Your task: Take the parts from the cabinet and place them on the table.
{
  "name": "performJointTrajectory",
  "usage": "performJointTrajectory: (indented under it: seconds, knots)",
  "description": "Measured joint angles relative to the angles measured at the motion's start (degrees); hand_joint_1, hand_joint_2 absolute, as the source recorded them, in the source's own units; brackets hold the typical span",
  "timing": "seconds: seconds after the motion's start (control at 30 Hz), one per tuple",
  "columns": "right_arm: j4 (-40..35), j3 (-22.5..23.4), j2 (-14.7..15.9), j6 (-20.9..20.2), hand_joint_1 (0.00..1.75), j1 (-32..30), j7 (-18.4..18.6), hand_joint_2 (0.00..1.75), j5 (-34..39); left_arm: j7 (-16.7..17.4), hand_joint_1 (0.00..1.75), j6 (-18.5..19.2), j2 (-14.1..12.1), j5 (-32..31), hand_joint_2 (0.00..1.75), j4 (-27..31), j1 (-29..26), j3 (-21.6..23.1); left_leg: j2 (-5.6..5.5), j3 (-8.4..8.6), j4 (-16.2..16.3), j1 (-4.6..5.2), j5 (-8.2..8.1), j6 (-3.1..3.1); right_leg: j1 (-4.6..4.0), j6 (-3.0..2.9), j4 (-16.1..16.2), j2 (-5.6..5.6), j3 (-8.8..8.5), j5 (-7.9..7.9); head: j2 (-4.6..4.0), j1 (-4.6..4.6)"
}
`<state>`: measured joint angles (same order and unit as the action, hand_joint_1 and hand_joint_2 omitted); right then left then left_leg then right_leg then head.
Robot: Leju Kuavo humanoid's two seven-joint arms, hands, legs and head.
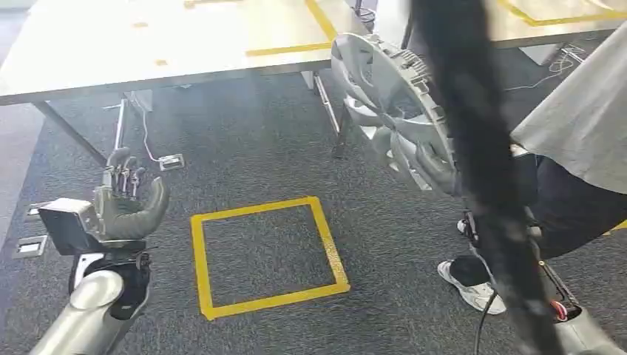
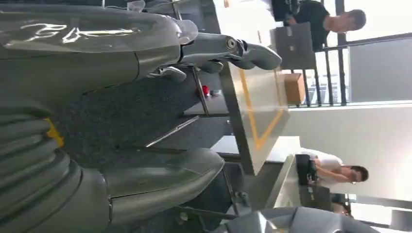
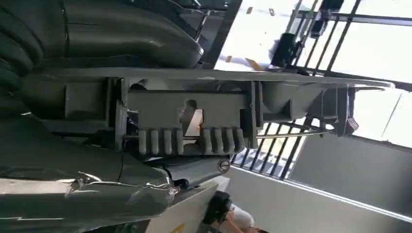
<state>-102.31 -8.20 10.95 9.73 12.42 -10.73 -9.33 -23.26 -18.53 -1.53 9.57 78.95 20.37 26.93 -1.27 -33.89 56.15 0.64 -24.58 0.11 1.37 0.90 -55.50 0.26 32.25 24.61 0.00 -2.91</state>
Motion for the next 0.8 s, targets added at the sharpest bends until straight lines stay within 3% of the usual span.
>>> performJointTrajectory:
  seconds: [0.03, 0.13, 0.17, 0.2, 0.23, 0.3, 0.33, 0.4, 0.47, 0.5, 0.53, 0.63, 0.67, 0.7, 0.73, 0.8]
  knots:
    - [-0.1, 0.0, 0.0, 0.0, 1.75, 0.0, 0.0, 1.75, 0.0, 0.0, 0.0, 0.0, 0.0, 0.0, 1.75, 0.0, 0.2, 0.0, 0.22, -1.42, 2.8, 0.02, -1.26, -0.36, 0.11, -0.34, 0.1, -0.12, -0.24, 0.19, 0.0, 0.53]
    - [-0.3, 0.1, 0.0, 0.0, 1.75, 0.0, -0.1, 1.75, 0.0, 0.6, 0.0, -0.2, 0.0, -0.2, 1.75, 0.1, -0.2, 0.0, 0.64, -10.26, 17.4, -0.66, -5.8, -0.97, 0.11, -0.8, 0.1, -0.22, -0.74, 0.86, 0.0, 1.57]
    - [-0.3, 0.1, 0.0, -0.1, 1.75, -0.1, 0.0, 1.75, 0.0, 0.9, 0.0, -0.2, 0.0, -0.2, 1.75, 0.1, -0.4, 0.0, 0.78, -12.02, 19.2, -0.76, -5.48, -1.01, 0.13, -0.76, 0.1, -0.22, -1.02, 1.11, 0.0, 1.79]
    - [-0.3, 0.1, 0.0, -0.1, 1.75, -0.2, 0.0, 1.75, 0.0, 1.1, 0.0, -0.2, -0.1, -0.2, 1.75, 0.1, -0.5, 0.0, 0.81, -12.2, 18.1, -0.84, -3.79, -0.97, 0.14, -0.7, 0.1, -0.19, -1.43, 1.44, 0.0, 2.12]
    - [-0.4, 0.1, 0.0, -0.2, 1.75, -0.3, 0.2, 1.75, 0.0, 1.1, 0.0, -0.2, -0.1, -0.2, 1.75, 0.1, -0.5, 0.0, 0.82, -10.84, 14.3, -0.86, -0.83, -0.79, 0.14, -0.6, 0.1, -0.18, -2.04, 1.85, 0.0, 2.36]
    - [-0.5, 0.1, 0.0, -0.2, 1.75, -0.4, 0.3, 1.75, 0.0, 1.2, 0.0, -0.2, -0.1, -0.3, 1.75, 0.4, -0.4, 0.0, 0.92, -5.74, 2.8, -0.78, 5.54, -0.08, 0.15, -0.3, 0.1, -0.18, -3.24, 2.79, 0.0, 2.66]
    - [-0.5, 0.1, 0.0, -0.3, 1.75, -0.3, 0.3, 1.75, 0.0, 1.2, 0.0, -0.2, -0.1, -0.4, 1.75, 0.4, -0.3, 0.0, 1.02, -4.15, -0.4, -0.37, 5.54, 0.28, -0.19, 0.1, 0.2, -0.17, -3.33, 3.26, 0.0, 2.91]
    - [-0.6, 0.1, 0.0, -0.5, 1.75, -0.2, 0.3, 1.75, 0.0, 1.2, 0.0, -0.2, -0.2, -0.5, 1.75, 0.5, -0.3, 0.0, 0.98, -3.96, -1.2, -0.12, 4.65, 0.59, -0.26, 0.74, 0.8, -0.07, -3.51, 3.63, 0.0, 2.78]
    - [-0.6, 0.3, 0.0, -0.5, 1.75, -0.3, 0.3, 1.75, 0.0, 1.2, 0.0, -0.2, -0.2, -0.5, 1.75, 0.7, -0.3, 0.0, 0.95, -3.12, -1.9, -0.27, 4.13, 1.4, -0.16, 1.43, 0.7, -0.15, -4.52, 3.28, 0.0, 2.56]
    - [-0.6, 0.3, 0.0, -0.6, 1.75, -0.3, 0.3, 1.75, -0.1, 1.2, 0.0, -0.1, -0.2, -0.6, 1.75, 0.8, -0.3, 0.0, 0.89, -2.22, -2.3, -0.63, 4.02, 1.7, 0.04, 1.6, 0.3, -0.27, -3.92, 4.18, 0.0, 2.34]
    - [-0.6, 0.3, 0.0, -0.6, 1.75, -0.2, 0.3, 1.75, -0.1, 1.2, 0.0, -0.1, -0.2, -0.6, 1.75, 0.9, -0.1, 0.0, 0.8, -1.57, -2.3, -0.48, 3.61, 2.14, -0.04, 1.55, -2.3, -0.26, -3.38, 5.3, 0.0, 2.08]
    - [-0.6, 0.4, 0.0, -0.6, 1.75, 0.1, 0.2, 1.75, -0.1, 1.2, 0.0, 0.0, -0.2, -0.6, 1.75, 0.9, -0.1, 0.0, 0.71, -0.52, -2.2, -0.25, 2.56, 2.66, -0.27, 1.76, -15.8, -0.22, 4.36, 9.9, 0.0, 1.05]
    - [-0.5, 0.4, 0.0, -0.6, 1.75, 0.1, 0.2, 1.75, -0.1, 1.2, 0.0, 0.0, -0.2, -0.6, 1.75, 0.8, -0.1, 0.0, 0.6, 0.01, -2.2, -0.1, 2.1, 2.68, -0.27, 1.84, -18.2, -0.23, 6.5, 10.47, 0.0, 0.74]
    - [-0.4, 0.4, 0.0, -0.6, 1.75, 0.1, 0.3, 1.75, -0.1, 1.2, 0.0, 0.0, -0.2, -0.6, 1.75, 0.9, -0.2, 0.0, 0.5, 0.65, -2.2, -0.02, 1.63, 2.66, -0.27, 1.86, -17.6, -0.24, 7.12, 9.5, 0.0, 0.57]
    - [-0.4, 0.4, 0.0, -0.7, 1.75, 0.1, 0.3, 1.75, -0.1, 1.2, 0.0, 0.0, -0.2, -0.6, 1.75, 0.8, -0.1, 0.0, 0.39, 1.47, -2.2, 0.04, 1.04, 2.63, -0.28, 1.7, -14.6, -0.24, 6.56, 7.13, 0.0, 0.37]
    - [-0.4, 0.5, 0.0, -0.7, 1.75, 0.2, 0.2, 1.75, -0.1, 1.2, 0.0, 0.0, -0.2, -0.6, 1.75, 0.9, -0.1, 0.0, 0.33, 3.33, -2.2, 0.15, -0.22, 2.46, -0.3, 1.2, -4.9, -0.23, 3.7, -0.1, 0.0, -0.18]
